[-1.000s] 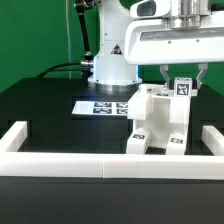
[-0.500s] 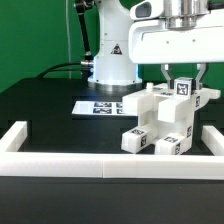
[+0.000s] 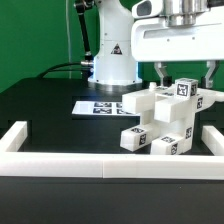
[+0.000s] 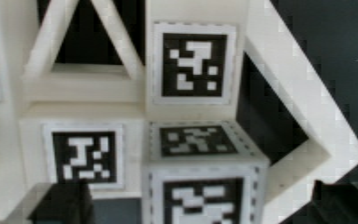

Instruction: Assemble chair

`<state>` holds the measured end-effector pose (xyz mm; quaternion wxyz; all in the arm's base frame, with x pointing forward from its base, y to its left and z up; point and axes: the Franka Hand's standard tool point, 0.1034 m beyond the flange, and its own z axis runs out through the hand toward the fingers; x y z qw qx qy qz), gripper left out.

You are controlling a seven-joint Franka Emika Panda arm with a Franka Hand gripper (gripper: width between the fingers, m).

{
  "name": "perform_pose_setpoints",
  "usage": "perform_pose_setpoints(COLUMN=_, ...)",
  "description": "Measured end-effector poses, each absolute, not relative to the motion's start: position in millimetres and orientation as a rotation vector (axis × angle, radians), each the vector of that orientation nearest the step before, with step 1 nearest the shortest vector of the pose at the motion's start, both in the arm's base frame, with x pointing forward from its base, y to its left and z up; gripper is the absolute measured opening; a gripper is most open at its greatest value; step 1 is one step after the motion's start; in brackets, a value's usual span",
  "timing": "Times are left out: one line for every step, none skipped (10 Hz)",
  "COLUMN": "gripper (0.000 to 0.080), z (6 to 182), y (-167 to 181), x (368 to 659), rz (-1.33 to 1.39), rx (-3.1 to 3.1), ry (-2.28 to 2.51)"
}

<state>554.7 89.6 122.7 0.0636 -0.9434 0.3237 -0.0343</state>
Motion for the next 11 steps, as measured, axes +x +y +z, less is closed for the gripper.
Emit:
perform_pose_setpoints(gripper=0.0643, z=130.2, y=90, x=550, rz=-0.112, rx=-2.855, ry=0.942)
perform_pose_setpoints(gripper=0.0643, z=135.1, y=90, x=543, rz=-0.114, rx=-2.855, ry=0.932)
perform_pose_setpoints(gripper=0.0648, z=141.0, y=92, x=534, rz=-0.112, rx=-2.852, ry=0.927)
perform_pose_setpoints(gripper=0.0648, z=139.5, y=91, x=534, rz=-0.109, rx=-2.853, ry=0.929)
perform_pose_setpoints(gripper=0.0649, z=138.0, y=91, x=534, rz=-0.107, rx=-2.855, ry=0.929)
perform_pose_setpoints(gripper=0.0649, z=138.1, y=91, x=534, rz=-0.107, rx=-2.854, ry=0.929)
perform_pose_setpoints(gripper=0.0649, z=138.1, y=91, x=531, rz=-0.107, rx=-2.861, ry=0.91)
perform_pose_setpoints(gripper=0.0649, z=139.5, y=88, x=521, rz=-0.108, rx=-2.874, ry=0.87)
perform_pose_setpoints(gripper=0.0649, z=140.6, y=86, x=508, rz=-0.119, rx=-2.906, ry=0.779)
perform_pose_setpoints(gripper=0.0649, z=143.3, y=85, x=496, rz=-0.141, rx=-2.945, ry=0.644)
perform_pose_setpoints(gripper=0.0649, z=145.3, y=82, x=490, rz=-0.171, rx=-2.979, ry=0.473)
